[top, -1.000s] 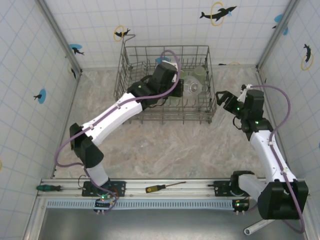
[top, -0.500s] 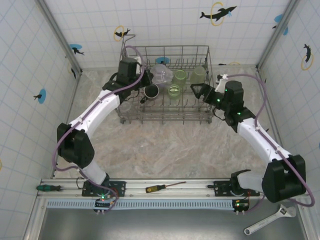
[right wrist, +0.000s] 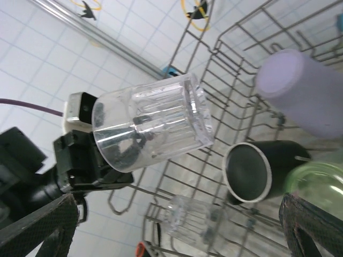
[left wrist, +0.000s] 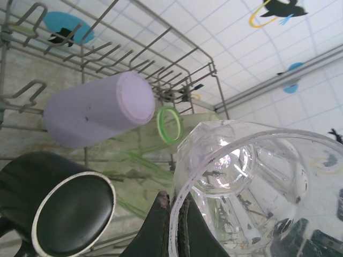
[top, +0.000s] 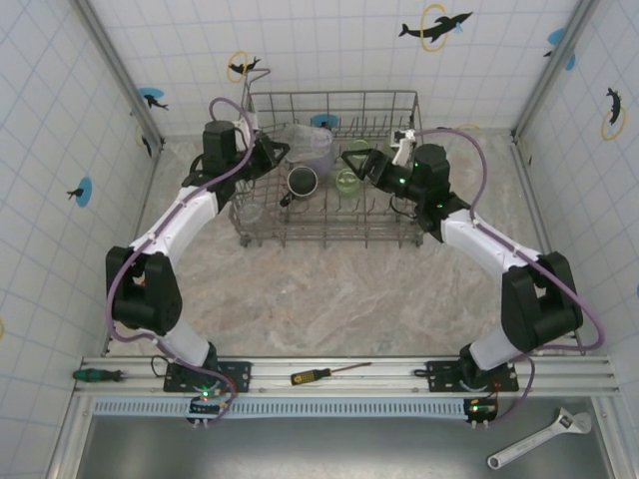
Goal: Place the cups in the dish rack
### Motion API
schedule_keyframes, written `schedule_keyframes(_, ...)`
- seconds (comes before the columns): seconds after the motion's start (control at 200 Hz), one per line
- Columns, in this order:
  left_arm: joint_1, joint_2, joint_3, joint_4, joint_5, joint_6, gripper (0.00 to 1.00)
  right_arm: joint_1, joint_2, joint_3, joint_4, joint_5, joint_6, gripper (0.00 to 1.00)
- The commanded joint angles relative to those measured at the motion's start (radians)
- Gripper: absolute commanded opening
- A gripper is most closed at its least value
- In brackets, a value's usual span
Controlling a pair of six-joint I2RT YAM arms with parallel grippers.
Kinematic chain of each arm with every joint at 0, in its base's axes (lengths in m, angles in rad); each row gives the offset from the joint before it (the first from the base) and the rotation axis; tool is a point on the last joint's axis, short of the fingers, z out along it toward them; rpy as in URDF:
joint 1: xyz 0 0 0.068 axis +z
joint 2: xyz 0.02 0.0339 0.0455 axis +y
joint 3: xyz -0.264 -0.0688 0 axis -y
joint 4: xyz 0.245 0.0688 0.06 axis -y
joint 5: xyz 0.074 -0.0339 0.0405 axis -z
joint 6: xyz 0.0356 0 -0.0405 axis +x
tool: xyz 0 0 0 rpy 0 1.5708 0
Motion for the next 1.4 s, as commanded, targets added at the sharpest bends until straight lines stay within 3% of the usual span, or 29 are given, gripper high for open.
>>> schedule_keyframes(0.0,0.004,-0.033,-0.003,0.124,0.118,-0.036,0.0,0.004,0.047,0.06,0.121,-0.019,0.09,1.0)
schedule_keyframes(0.46,0.021,-0.061,-0.108,0.319,0.197,-0.116,0.0,0.047,0.176,0.14,0.227,0.031,0.268,1.0)
schedule_keyframes(0.771,0.022,-0.064,-0.172,0.456,0.217,-0.195,0.0,0.071,0.229,0.098,0.451,0.121,0.482,1.0)
schedule_keyframes(1.066,0.021,-0.086,-0.231,0.576,0.203,-0.242,0.0,0.108,0.29,0.14,0.455,0.148,0.547,1.0)
schedule_keyframes(1.396,0.021,-0.088,-0.271,0.615,0.219,-0.263,0.0,0.139,0.359,0.183,0.601,0.166,0.63,0.98)
